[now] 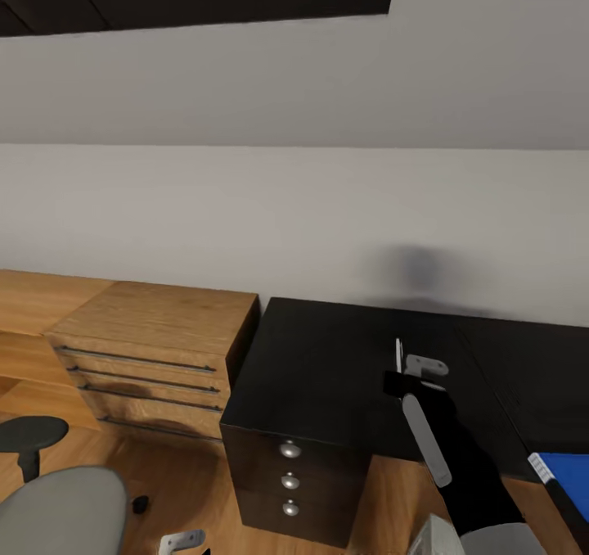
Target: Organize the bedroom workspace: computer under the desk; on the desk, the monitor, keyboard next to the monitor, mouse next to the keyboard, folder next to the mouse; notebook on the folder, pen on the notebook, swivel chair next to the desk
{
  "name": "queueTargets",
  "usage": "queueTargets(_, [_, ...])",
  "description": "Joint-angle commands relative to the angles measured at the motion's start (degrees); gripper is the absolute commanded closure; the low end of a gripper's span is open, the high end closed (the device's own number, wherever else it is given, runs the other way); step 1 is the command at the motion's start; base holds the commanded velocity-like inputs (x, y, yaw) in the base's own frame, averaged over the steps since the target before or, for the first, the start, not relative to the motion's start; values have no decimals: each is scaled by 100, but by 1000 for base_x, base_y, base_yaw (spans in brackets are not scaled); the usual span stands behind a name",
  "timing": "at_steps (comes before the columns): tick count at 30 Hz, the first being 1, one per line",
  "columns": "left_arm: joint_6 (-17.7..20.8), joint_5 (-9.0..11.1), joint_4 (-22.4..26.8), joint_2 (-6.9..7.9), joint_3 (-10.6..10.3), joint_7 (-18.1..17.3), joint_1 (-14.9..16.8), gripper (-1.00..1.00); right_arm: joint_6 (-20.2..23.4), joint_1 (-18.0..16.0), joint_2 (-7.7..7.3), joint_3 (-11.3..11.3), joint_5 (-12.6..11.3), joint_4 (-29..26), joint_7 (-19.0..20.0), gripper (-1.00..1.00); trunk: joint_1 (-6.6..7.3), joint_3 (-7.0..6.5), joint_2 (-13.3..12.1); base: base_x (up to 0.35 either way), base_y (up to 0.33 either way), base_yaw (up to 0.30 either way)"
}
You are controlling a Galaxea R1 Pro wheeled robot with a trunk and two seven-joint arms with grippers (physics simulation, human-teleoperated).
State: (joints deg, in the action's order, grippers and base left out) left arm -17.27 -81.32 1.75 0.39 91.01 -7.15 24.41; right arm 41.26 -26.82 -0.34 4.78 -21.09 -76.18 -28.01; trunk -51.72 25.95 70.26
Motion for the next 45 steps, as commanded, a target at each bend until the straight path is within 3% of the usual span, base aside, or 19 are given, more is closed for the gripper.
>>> queueTargets(1, [-11, -26, 11, -2, 48, -41, 2, -100, 8, 22, -20, 14, -66, -59, -57, 100, 23, -13, -38, 0, 0, -264])
queueTargets(21, [-13, -27, 10, -4, 48, -41, 2, -100, 31, 185, -227, 5, -69, -336, -56, 100, 462, -371, -840, 0, 0, -268])
queueTargets(29, [-9, -29, 11, -4, 48, -41, 2, -100, 31, 186, -329, -3, -78, -336, -47, 100, 462, -362, -840, 0, 0, -269])
queueTargets(37, [-5, -25, 11, 3, 48, -41, 2, -100, 31, 186, -366, -375, -81, -322, -47, 100, 462, -358, -840, 0, 0, -269])
queueTargets(45, [-5, -24, 10, 4, 48, -41, 2, -100, 38, 217, -377, -532, -74, -300, -47, 100, 462, -356, -840, 0, 0, -269])
